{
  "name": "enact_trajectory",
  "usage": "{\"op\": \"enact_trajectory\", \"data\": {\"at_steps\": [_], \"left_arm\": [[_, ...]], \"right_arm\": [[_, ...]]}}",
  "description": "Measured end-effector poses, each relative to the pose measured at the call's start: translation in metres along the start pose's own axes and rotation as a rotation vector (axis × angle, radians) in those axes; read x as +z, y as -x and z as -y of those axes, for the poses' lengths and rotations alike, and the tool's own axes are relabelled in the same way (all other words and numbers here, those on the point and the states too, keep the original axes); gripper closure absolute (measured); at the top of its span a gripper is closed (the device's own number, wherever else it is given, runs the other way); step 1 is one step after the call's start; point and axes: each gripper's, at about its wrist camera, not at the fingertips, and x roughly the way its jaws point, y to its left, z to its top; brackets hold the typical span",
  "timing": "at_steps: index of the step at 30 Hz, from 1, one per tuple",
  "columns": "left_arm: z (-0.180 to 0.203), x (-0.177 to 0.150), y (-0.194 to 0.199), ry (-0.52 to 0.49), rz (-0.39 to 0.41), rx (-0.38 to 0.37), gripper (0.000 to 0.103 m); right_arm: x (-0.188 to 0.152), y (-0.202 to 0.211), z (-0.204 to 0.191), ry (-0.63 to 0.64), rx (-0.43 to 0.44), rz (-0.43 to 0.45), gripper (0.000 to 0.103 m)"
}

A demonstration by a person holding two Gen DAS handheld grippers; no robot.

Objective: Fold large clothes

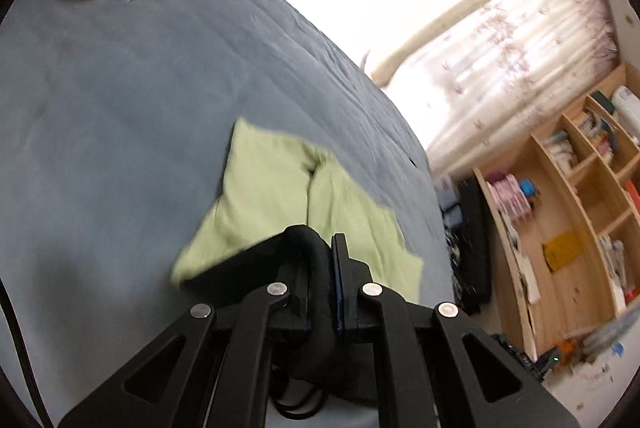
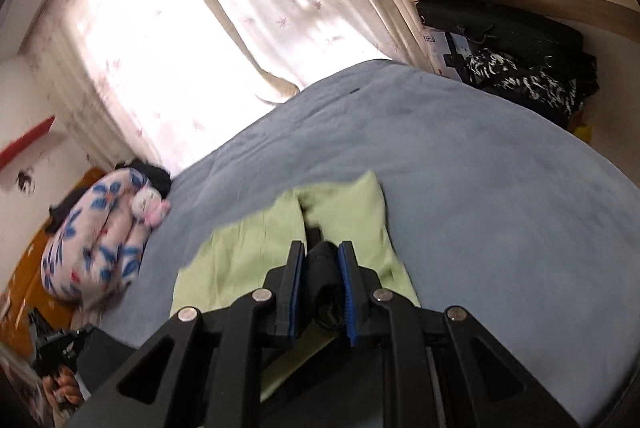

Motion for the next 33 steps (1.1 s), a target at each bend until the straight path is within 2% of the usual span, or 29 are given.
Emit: {"op": "enact_trajectory", "data": {"at_steps": [2, 6, 8, 10, 11, 12, 13, 14, 16, 18, 22, 25, 29, 33], "left_arm": [[0.000, 0.034, -0.040, 0.007, -0.003, 0.036, 0.098], [-0.009, 0.090, -0.138, 0.045, -0.060, 0.125, 0.097], [-0.021, 0.113, -0.197, 0.059, -0.120, 0.209, 0.092], [-0.038, 0.126, -0.235, 0.110, -0.165, 0.256, 0.081], [-0.044, 0.128, -0.244, 0.128, -0.169, 0.272, 0.080], [-0.051, 0.129, -0.252, 0.150, -0.169, 0.289, 0.074], [-0.054, 0.133, -0.259, 0.148, -0.169, 0.286, 0.066], [-0.055, 0.135, -0.262, 0.133, -0.163, 0.278, 0.063], [-0.052, 0.138, -0.262, 0.076, -0.159, 0.248, 0.051], [-0.048, 0.138, -0.259, 0.027, -0.161, 0.220, 0.045], [-0.045, 0.138, -0.249, -0.087, -0.162, 0.175, 0.045], [-0.048, 0.139, -0.240, -0.173, -0.195, 0.135, 0.045], [-0.046, 0.137, -0.234, -0.319, -0.236, 0.150, 0.045], [-0.043, 0.131, -0.244, -0.385, -0.265, 0.186, 0.045]], "right_arm": [[0.022, -0.037, -0.002, -0.009, -0.024, -0.003, 0.089], [0.065, -0.147, -0.001, -0.013, -0.088, -0.057, 0.090], [0.072, -0.194, 0.007, -0.026, -0.097, -0.112, 0.089], [0.073, -0.237, 0.020, -0.054, -0.139, -0.162, 0.087], [0.071, -0.254, 0.027, -0.073, -0.156, -0.193, 0.087], [0.068, -0.266, 0.031, -0.082, -0.142, -0.223, 0.087], [0.066, -0.273, 0.034, -0.074, -0.129, -0.242, 0.087], [0.062, -0.279, 0.035, -0.049, -0.135, -0.253, 0.084], [0.056, -0.283, 0.035, 0.006, -0.148, -0.260, 0.076], [0.051, -0.284, 0.037, 0.035, -0.160, -0.262, 0.063], [0.049, -0.289, 0.044, 0.045, -0.146, -0.269, 0.060], [0.048, -0.293, 0.042, 0.081, -0.131, -0.291, 0.059], [0.045, -0.293, 0.042, 0.112, -0.120, -0.289, 0.055], [0.039, -0.294, 0.045, 0.119, -0.094, -0.299, 0.048]]}}
